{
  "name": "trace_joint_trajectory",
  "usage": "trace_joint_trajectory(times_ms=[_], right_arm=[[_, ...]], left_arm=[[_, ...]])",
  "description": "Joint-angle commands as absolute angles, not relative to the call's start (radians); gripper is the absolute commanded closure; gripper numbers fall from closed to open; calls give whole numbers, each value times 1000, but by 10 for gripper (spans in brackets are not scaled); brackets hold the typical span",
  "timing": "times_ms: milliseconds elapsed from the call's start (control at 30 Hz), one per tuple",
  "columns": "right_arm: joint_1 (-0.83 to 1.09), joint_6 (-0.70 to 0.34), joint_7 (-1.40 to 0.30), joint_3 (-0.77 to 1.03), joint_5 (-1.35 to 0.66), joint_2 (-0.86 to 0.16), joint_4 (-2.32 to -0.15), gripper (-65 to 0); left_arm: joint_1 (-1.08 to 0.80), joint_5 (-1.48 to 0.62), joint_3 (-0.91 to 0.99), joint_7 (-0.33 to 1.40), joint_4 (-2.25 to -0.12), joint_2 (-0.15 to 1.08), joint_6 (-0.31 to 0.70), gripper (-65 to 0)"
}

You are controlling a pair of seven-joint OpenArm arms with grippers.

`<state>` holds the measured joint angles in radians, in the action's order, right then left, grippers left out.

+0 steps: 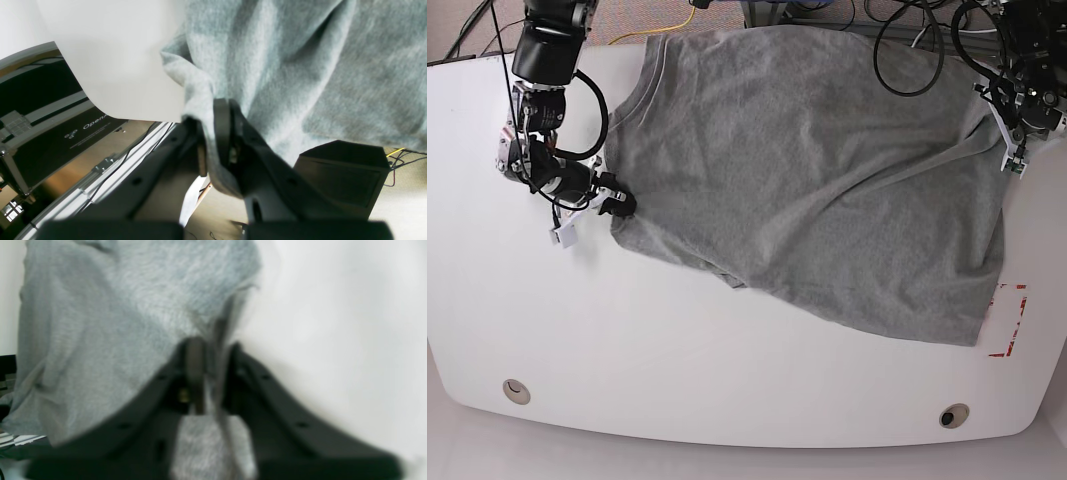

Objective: Layout the t-shirt on the table in an organized manner, then fold the t-shirt properly
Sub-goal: 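Move the right gripper to the shirt hem corner and grasp it, then pull the grasped hem corner outward with the right gripper to smooth the shirt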

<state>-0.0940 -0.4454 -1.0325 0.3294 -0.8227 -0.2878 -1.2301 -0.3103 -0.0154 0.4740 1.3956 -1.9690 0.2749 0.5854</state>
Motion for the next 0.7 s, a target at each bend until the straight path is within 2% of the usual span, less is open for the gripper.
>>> trace_joint_trajectory(times_ms=[0, 467, 667], right_arm=[[-142, -449, -1027, 329, -832, -334, -1208, -30], [-265, -450, -986, 321, -831, -464, -1066, -33], [-343, -450, -940, 206, -829, -533, -1023, -33]], left_arm=[[-306, -7, 476, 1396, -1985, 286, 590, 0], [-278, -7, 475, 1396, -1985, 209, 590, 0], [-223, -4, 455, 1396, -1983, 150, 588, 0]])
